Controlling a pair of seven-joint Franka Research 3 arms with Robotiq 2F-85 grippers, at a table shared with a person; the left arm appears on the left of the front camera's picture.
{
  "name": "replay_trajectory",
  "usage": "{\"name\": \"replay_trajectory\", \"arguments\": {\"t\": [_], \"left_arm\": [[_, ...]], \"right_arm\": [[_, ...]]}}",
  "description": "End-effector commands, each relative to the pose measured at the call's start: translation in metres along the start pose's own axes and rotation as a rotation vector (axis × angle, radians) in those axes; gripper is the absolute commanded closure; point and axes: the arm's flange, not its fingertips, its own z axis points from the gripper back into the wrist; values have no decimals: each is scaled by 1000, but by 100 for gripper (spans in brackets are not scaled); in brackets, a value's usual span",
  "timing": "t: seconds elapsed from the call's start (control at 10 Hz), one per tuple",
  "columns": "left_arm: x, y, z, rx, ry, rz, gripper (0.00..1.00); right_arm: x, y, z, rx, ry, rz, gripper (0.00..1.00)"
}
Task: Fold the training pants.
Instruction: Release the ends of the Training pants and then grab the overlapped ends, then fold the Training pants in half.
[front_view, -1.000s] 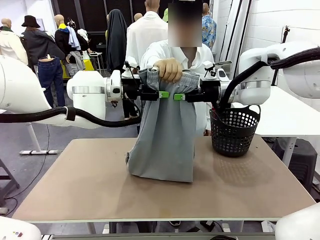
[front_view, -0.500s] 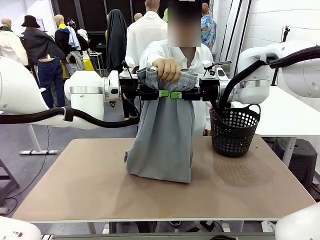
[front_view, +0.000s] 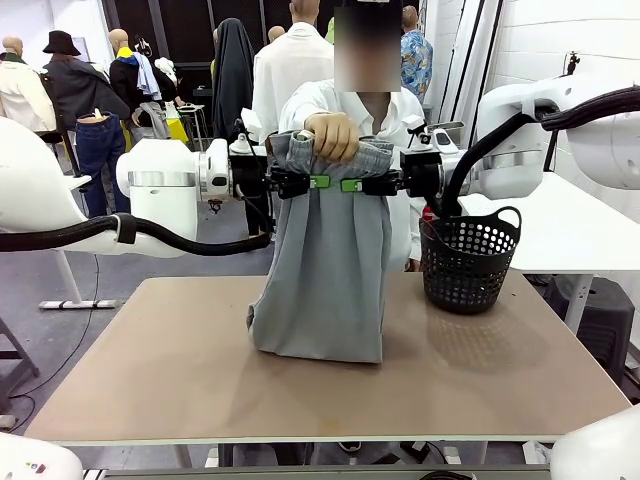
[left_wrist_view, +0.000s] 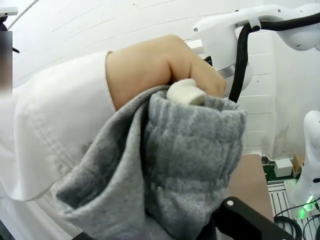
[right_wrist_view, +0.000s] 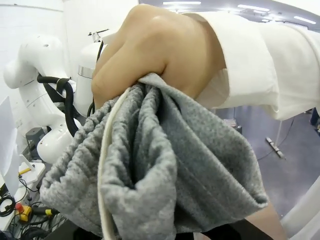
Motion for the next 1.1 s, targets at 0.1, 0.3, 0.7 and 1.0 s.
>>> {"name": "replay_trajectory", "arguments": {"t": [0.1,0.3,0.7,1.0], "left_arm": [[-3,-3,3,4,19,-1,100],[-5,-3,2,-2,54,2,100],[-7,-2,0,-9,28,-2,100],[-7,-2,0,-9,28,-2,100]], "right_arm": [[6,-6,1,34,36,-33,100],[6,-6,1,48,39,-42,100],[-5,-2,-1,23,37,-24,100],[-5,-2,-1,23,37,-24,100]]}}
